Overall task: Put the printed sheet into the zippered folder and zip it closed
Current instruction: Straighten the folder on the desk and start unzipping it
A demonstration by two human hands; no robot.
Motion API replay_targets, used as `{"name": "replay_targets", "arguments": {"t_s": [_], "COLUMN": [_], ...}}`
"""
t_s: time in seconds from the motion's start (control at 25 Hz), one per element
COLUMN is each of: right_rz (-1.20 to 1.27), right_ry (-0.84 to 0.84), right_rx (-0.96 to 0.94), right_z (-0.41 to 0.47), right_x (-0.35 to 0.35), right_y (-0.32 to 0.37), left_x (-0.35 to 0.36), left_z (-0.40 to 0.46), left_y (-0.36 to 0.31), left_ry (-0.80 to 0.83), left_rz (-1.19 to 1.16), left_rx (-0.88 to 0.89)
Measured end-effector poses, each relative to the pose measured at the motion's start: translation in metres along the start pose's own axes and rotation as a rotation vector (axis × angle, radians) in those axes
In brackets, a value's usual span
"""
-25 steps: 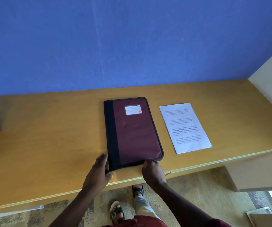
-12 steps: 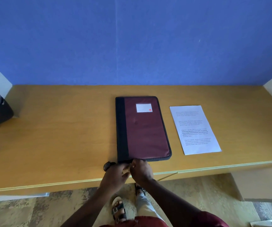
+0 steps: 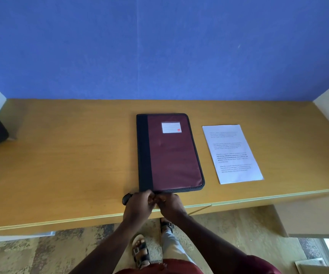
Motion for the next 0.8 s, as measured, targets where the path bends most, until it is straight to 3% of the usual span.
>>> {"name": "replay_targets", "arguments": {"t_s": [0.12,0.28,0.36,0.6,0.8], "right_rz": [0.187,0.715,0.907,1.098,1.075], "right_ry": [-0.003,-0.180,-0.226,-0.241,-0.237], "right_rx": [0.130,0.577,0.694,0.772,0.780], "right_z": [-0.003,-0.002,-0.002,-0.003,-0.001], "right_x": [0.001,-0.007,-0.010,-0.019,-0.022], "right_y": [-0.008,-0.021,-0.027,-0.037,-0.037], "left_x": [0.000,0.002,0.001,-0.014,-0.032], "left_z": [0.000,-0.002,-0.002,-0.003,-0.010], "left_y": [-0.003,-0.002,-0.001,0.010,0.038], "left_ry": [-0.031,-0.042,-0.047,-0.057,-0.020], "left_rz": [0.046,0.041,0.031,0.110,0.135], "left_rx": [-0.046,-0.111,-0.129,-0.151,-0.199]}}
Point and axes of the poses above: each hand's wrist, its own z-axis towards the middle knuckle, its own x-axis out of the palm, y = z × x, the point moved 4 cm from there along z, towards the middle knuckle, and after that the axes turned 4 degrees about y, right-handed, at the moved point
